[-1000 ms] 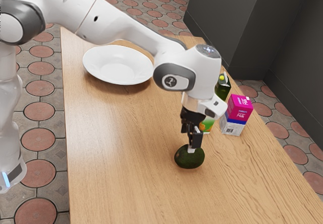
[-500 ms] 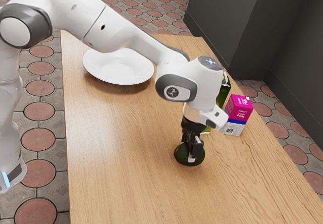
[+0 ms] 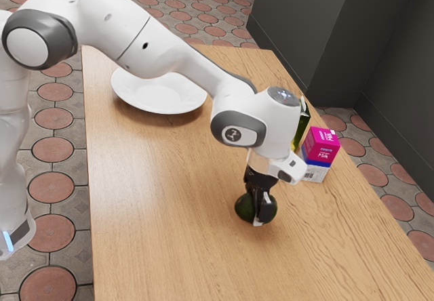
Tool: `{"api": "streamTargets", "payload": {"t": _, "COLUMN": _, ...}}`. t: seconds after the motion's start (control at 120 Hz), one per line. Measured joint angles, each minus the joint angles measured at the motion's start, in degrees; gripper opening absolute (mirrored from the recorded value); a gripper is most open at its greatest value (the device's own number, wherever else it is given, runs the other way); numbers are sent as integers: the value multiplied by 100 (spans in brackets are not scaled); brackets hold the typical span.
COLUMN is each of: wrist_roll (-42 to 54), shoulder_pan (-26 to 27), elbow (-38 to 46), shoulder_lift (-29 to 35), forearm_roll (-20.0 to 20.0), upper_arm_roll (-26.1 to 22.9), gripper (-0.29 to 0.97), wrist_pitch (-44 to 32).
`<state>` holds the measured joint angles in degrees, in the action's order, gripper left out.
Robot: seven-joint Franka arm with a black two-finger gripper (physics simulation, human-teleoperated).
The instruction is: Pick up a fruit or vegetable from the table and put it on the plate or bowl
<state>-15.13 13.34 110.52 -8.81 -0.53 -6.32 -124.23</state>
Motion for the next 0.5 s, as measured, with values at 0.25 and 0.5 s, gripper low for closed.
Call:
{"api": "streamTargets", "payload": {"t": 0.25, "wrist_roll": -182, "shoulder_pan": 1, "elbow": 151, "shoulder_lift": 782, "forearm_roll": 48, "upper_arm_roll": 19, "gripper": 42, "wrist_pitch": 116}}
{"api": "streamTargets", "payload": {"t": 0.5, "wrist_roll": -263, "shoulder_pan": 21, "elbow": -358, "shoulder_lift": 1406, "forearm_roll": 50, "upper_arm_roll": 979, "gripper": 41, "wrist_pitch": 793}}
